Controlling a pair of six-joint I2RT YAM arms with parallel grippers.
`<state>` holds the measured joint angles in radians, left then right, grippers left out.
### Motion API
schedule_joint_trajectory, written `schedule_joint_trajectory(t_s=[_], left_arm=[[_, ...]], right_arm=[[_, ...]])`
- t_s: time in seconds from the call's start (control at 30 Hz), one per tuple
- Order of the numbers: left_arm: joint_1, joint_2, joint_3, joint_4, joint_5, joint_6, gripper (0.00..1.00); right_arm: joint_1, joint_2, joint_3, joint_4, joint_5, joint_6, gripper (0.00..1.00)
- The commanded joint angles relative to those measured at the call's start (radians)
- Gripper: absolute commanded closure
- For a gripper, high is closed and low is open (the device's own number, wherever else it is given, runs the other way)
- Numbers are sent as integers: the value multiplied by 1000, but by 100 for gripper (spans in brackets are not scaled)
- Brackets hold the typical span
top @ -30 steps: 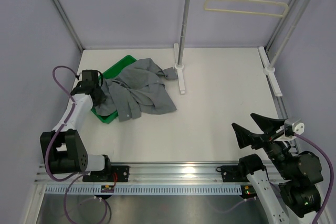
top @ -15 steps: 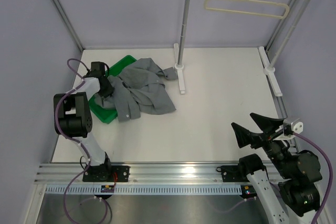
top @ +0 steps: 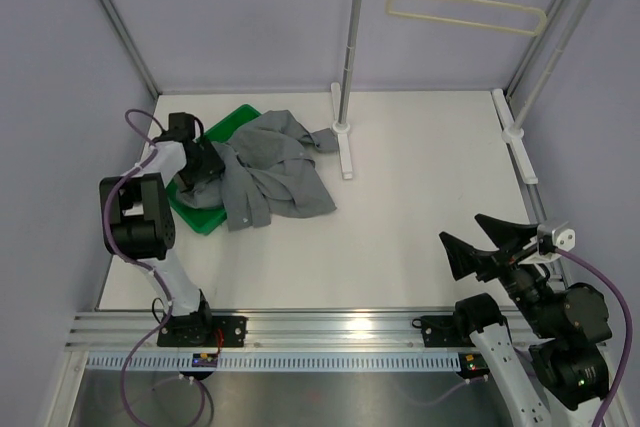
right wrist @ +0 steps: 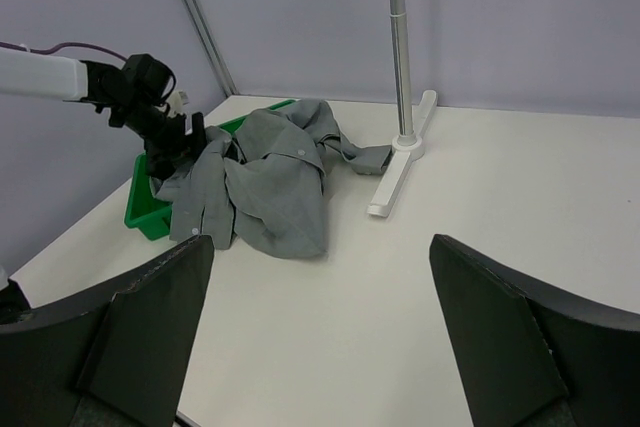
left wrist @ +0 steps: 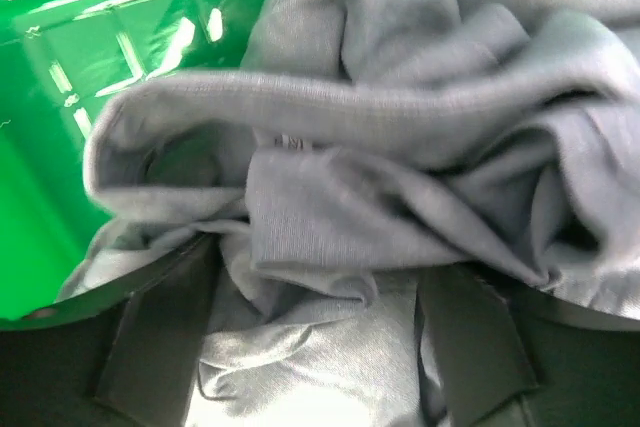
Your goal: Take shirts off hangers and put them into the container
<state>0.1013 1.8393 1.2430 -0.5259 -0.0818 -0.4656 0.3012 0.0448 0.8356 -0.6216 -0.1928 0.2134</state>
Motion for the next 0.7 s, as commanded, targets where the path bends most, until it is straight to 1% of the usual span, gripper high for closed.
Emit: schedule_joint_trajectory(t_s=[0.0, 0.03, 0.13, 0.3, 0.37, 0.43, 0.47, 0.53, 0.57, 0.6, 0.67], left_arm=[[1, -132, 55, -54, -12, 22, 11], [0, -178, 53, -66, -10, 22, 9], [-5, -245, 44, -85, 5, 24, 5], [-38, -393, 4, -115, 39, 39, 2], [-74, -466, -17, -126, 37, 39, 2], [-110, -518, -69, -129, 30, 33, 2], [-168, -541, -89, -129, 22, 16, 1], [-227, -604, -157, -123, -7, -2, 1], [-285, -620, -178, -118, -19, -27, 1], [-316, -643, -222, -117, -47, -39, 1], [-377, -658, -260, -112, -79, -73, 1]], right_arm=[[15, 23, 19, 16, 10, 1, 0], [15, 26, 22, 16, 10, 1, 1], [15, 35, 29, 10, 10, 4, 0], [15, 46, 42, -9, 13, 6, 1], [15, 50, 43, -13, 16, 6, 1], [15, 52, 43, -15, 18, 7, 0], [15, 53, 42, -15, 18, 7, 1], [15, 55, 40, -13, 21, 9, 1], [15, 56, 40, -12, 23, 11, 0], [15, 59, 40, -12, 21, 12, 1], [15, 63, 42, -13, 20, 11, 1]])
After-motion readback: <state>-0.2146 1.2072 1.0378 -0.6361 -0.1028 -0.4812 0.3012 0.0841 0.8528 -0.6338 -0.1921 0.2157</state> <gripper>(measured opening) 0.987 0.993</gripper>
